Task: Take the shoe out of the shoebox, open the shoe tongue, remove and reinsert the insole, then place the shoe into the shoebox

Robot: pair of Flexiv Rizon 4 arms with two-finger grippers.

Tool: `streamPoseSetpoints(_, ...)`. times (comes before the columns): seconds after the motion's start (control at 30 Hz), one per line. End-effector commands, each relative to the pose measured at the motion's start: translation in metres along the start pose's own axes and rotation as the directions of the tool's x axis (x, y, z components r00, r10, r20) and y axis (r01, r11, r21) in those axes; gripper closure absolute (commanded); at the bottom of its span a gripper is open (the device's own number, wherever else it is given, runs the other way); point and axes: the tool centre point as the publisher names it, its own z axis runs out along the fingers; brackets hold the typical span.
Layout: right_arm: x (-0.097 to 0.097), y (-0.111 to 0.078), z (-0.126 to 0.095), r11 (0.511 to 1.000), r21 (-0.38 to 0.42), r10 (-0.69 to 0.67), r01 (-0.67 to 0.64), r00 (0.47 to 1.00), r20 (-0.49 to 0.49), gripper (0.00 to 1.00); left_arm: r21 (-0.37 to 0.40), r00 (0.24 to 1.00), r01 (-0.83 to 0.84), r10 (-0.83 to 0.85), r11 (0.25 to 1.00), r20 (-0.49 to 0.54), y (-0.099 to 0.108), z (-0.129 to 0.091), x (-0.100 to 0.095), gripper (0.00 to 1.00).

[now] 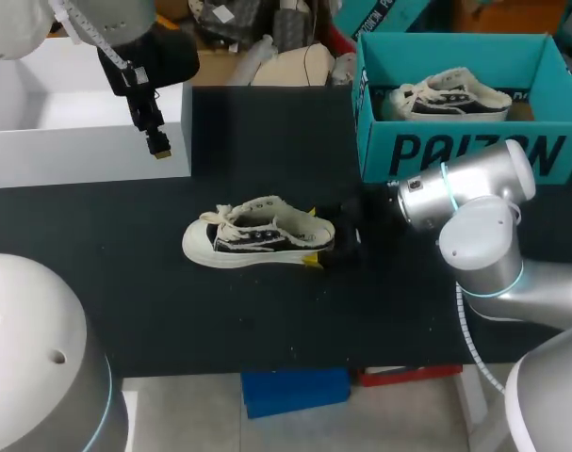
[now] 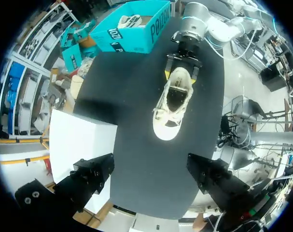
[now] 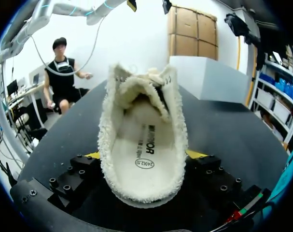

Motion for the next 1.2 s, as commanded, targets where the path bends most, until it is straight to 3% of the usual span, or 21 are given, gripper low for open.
streamPoseSetpoints(0.03,0.000,-0.003,0.004,1.000,0.001,0.001,-0.001,1.000,0.001,1.00,0.052,0.968,-0.247,0.244,0.968,0.060,0.006,0.000,0.006,0.00)
streamPoseSetpoints(0.13,0.000,-0.003,0.004,1.000,0.001,0.001,-0.001,1.000,0.001,1.00,0.060,0.957,-0.282,0.277,0.957,0.090,-0.004,0.000,0.020,0.00)
streamPoseSetpoints(0.4,0.000,-0.003,0.004,1.000,0.001,0.001,-0.001,1.000,0.001,1.00,0.103,0.971,-0.240,0.238,0.965,0.029,-0.046,0.013,0.050,0.00)
streamPoseSetpoints(0.6,0.000,-0.003,0.004,1.000,0.001,0.001,-0.001,1.000,0.001,1.00,0.085,0.974,-0.227,0.228,0.970,-0.004,-0.059,0.020,0.058,0.00)
streamPoseSetpoints(0.67,0.000,-0.003,0.004,1.000,0.001,0.001,-0.001,1.000,0.001,1.00,0.072,0.972,-0.232,0.233,0.970,-0.004,-0.063,0.021,0.059,0.16)
streamPoseSetpoints(0.73,0.000,-0.003,0.004,1.000,0.001,0.001,-0.001,1.000,0.001,1.00,0.070,0.972,-0.234,0.235,0.970,-0.006,-0.067,0.022,0.061,0.15)
streamPoseSetpoints(0.8,0.000,-0.003,0.004,1.000,0.001,0.001,-0.001,1.000,0.001,1.00,0.069,0.971,-0.238,0.239,0.969,-0.006,-0.070,0.023,0.062,0.25)
streamPoseSetpoints(0.97,0.000,-0.003,0.004,1.000,0.001,0.001,-0.001,1.000,0.001,1.00,0.060,0.976,-0.215,0.216,0.975,-0.013,-0.071,0.024,0.061,0.24)
streamPoseSetpoints(1.0,0.000,-0.003,0.004,1.000,0.001,0.001,-0.001,1.000,0.001,1.00,0.051,0.981,-0.192,0.194,0.980,-0.022,-0.071,0.025,0.059,0.17)
streamPoseSetpoints(1.03,0.000,-0.003,0.004,1.000,0.001,0.001,-0.001,1.000,0.001,1.00,0.035,0.990,-0.140,0.141,0.990,-0.029,-0.069,0.027,0.058,0.00)
streamPoseSetpoints(1.2,0.000,-0.003,0.004,1.000,0.001,0.001,-0.001,1.000,0.001,1.00,-0.077,0.987,0.149,-0.153,0.986,-0.053,-0.063,0.037,0.055,0.00)
